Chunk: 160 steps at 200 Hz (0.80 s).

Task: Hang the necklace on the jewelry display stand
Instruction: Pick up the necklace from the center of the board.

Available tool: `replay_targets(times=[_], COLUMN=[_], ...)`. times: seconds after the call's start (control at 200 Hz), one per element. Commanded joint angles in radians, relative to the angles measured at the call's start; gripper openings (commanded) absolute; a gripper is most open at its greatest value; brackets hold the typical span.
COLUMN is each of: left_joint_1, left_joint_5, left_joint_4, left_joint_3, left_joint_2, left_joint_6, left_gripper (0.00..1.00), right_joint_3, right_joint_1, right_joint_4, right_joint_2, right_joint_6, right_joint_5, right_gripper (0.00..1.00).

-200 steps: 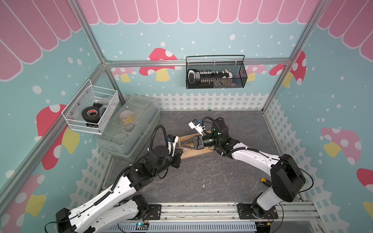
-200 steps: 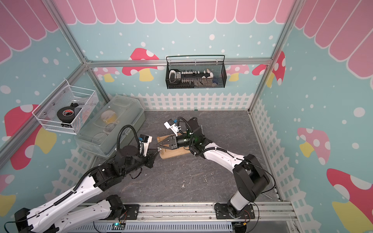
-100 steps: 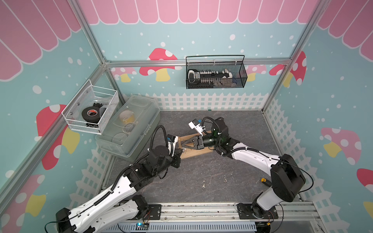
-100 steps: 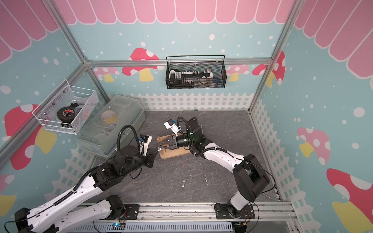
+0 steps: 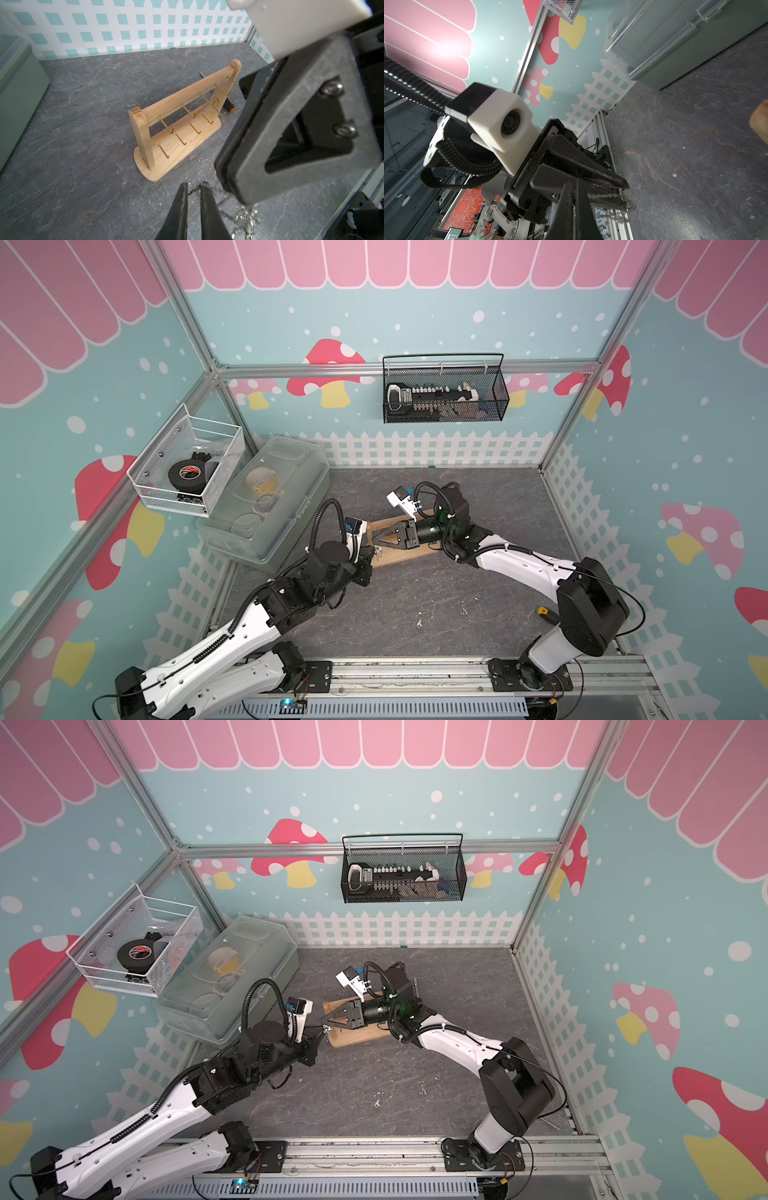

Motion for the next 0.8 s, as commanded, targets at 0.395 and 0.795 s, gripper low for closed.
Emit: replay_targets(times=[0.395,0.795], left_joint_1=[-0.019,-0.021], left_joint_5=[-0.044,-0.049], left_joint_4=[0.082,0.159], left_joint_3=[-0.027,-0.081], left_joint_2=[0.011,-0.008], left_joint_6=[0.016,-0.020], left_gripper=[0.15,0.16], right_joint_3=[0.025,0.022], right_joint_1=[0.016,0.016], right_joint_4=[0.078,0.114], right_joint_2=[0.027,0.025], right_joint_6=[0.060,0.086], right_joint_5=[-0.007,-0.015], right_gripper=[0.00,0.00])
